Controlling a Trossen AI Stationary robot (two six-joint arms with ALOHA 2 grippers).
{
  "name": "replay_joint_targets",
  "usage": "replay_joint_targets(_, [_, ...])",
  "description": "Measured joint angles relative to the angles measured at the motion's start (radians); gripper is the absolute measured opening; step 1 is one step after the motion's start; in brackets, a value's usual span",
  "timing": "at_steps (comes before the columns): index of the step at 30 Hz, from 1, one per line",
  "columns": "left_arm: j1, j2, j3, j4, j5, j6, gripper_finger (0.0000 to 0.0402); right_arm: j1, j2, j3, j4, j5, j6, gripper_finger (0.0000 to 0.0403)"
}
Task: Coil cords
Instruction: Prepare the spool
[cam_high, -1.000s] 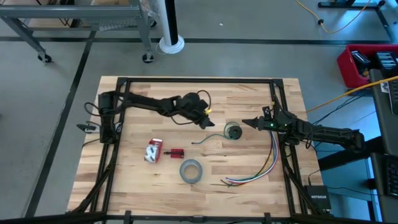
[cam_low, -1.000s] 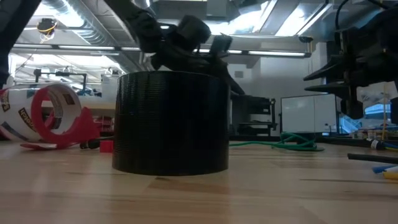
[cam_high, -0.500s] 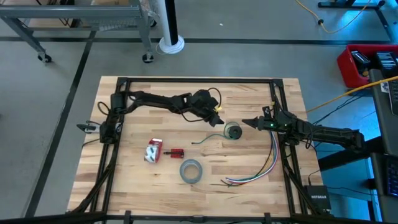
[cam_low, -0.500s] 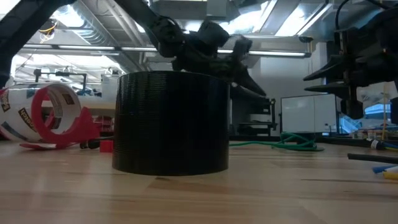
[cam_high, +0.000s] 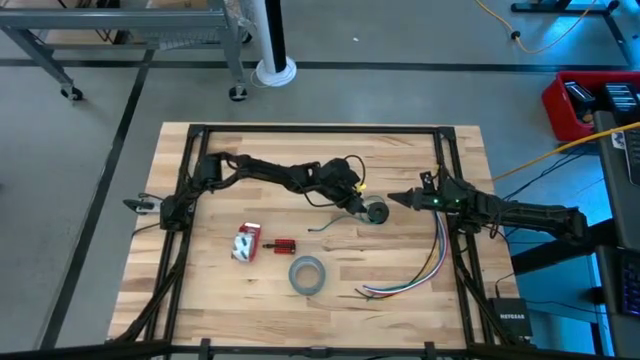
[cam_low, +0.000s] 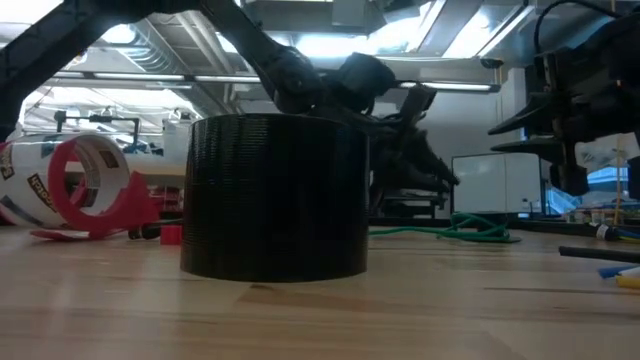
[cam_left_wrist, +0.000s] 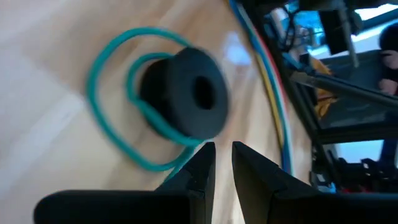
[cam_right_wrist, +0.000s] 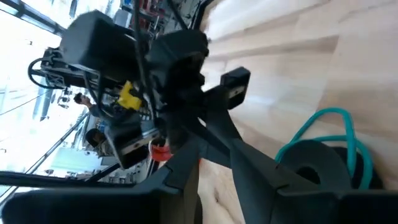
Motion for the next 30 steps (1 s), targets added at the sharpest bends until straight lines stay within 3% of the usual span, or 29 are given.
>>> replay_joint_targets(9, [0.006,0.004,0.014,0.009,-0.014,0.056,0.0047,0.000,0.075,0.080,-0.217,-0.013,0.004,0.0097])
replay_joint_targets(15, [0.001,0.006,0.014,0.100,-0.020,0.239,0.0047,0.000,0.078,0.088,-0.212,-0.014,-0.012,0.0097])
replay_joint_targets(19, [-0.006,0.006,0.014,0.157,-0.020,0.251,0.0047,0.000,0.078,0.090,-0.205,-0.014,-0.012,0.0097])
replay_joint_targets(30, [-0.024,0.017,0.013,0.069,-0.027,0.296,0.0047,0.000,0.078,0.091,-0.204,-0.046,-0.012,0.0097])
